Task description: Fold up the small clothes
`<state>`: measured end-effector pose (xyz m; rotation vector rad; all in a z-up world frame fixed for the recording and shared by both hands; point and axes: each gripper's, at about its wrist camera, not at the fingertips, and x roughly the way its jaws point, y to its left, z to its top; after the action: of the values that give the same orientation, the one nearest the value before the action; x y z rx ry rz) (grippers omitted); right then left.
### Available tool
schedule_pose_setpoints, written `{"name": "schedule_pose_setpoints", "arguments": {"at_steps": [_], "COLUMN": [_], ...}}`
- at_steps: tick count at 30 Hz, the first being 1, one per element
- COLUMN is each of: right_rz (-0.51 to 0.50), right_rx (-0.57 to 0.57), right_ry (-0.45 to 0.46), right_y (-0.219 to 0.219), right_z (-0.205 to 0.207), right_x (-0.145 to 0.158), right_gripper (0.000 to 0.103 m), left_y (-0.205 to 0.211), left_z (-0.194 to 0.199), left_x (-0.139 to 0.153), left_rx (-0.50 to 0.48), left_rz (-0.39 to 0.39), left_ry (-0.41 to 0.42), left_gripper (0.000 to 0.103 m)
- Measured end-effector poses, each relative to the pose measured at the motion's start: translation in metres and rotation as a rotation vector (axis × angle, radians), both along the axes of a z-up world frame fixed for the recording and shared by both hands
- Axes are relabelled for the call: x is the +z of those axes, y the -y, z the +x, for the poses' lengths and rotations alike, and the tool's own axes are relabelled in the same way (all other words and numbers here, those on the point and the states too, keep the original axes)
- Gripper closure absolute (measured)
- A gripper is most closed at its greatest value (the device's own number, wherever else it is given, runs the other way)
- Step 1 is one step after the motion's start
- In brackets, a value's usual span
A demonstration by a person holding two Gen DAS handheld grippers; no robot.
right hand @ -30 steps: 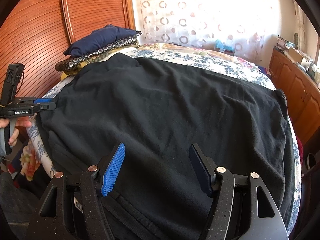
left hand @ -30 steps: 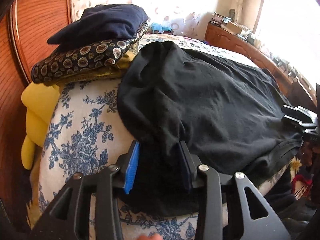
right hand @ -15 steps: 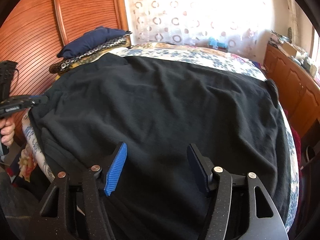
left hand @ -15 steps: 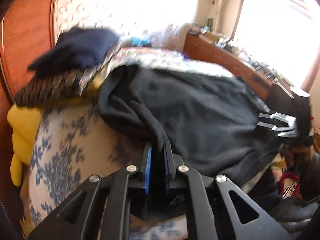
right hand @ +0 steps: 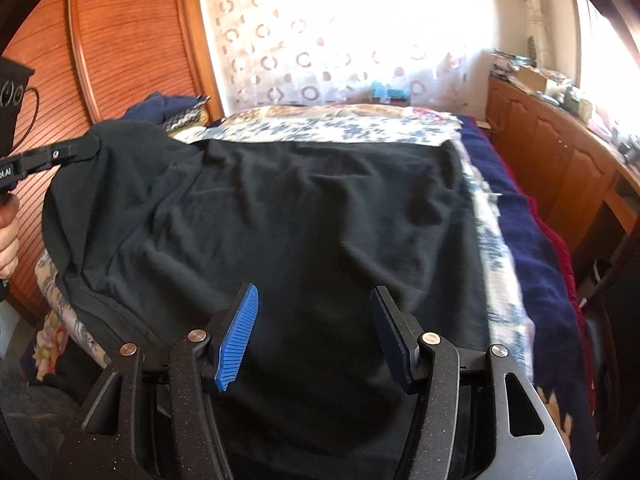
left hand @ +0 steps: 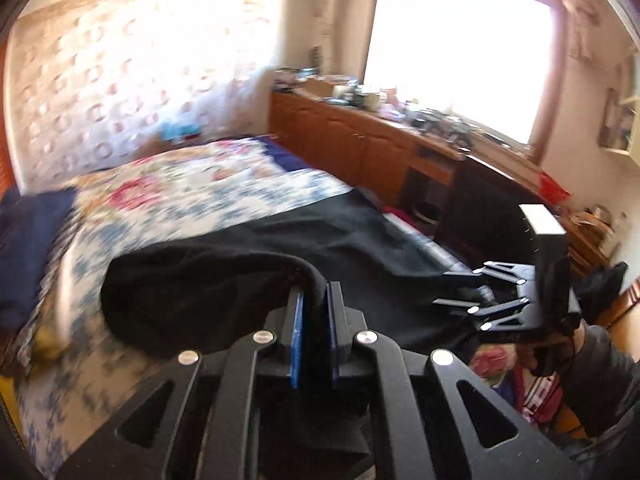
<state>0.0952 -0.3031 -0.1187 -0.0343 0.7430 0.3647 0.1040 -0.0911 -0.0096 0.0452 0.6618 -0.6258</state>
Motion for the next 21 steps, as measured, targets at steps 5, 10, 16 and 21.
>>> {"name": "schedule_pose_setpoints", "arguments": {"at_steps": [5, 10, 16, 21], "right_rz": [0.012, 0.018, 0.020, 0.024], "right_rx": [-0.060, -0.093, -0.133, -0.148], "right_ry": [0.026, 0.036, 0.033, 0.021], "right_y": [0.031, 0.049, 0.065, 0.074], "right_z": [-0.013, -0.020, -0.026, -0.027], "right_x": [0.011, 0.014, 0.014, 0.010], "right_gripper": [0.044, 0.044, 0.044, 0.044], "left_y": [0.059, 0.102, 0.137, 0.129], "left_z": [0.004, 0.006, 0.015, 0.016], "left_x": [0.019, 0.026, 0.020, 0.007], "left_rx": [-0.109, -0.174, -0.209, -0.195], "left_rz": [-0.002, 0.009, 0.027, 0.053], "left_ry": [0.013, 0.013, -0.011, -0.012], "left_gripper": [0.097, 0.097, 0.095, 0.074]}}
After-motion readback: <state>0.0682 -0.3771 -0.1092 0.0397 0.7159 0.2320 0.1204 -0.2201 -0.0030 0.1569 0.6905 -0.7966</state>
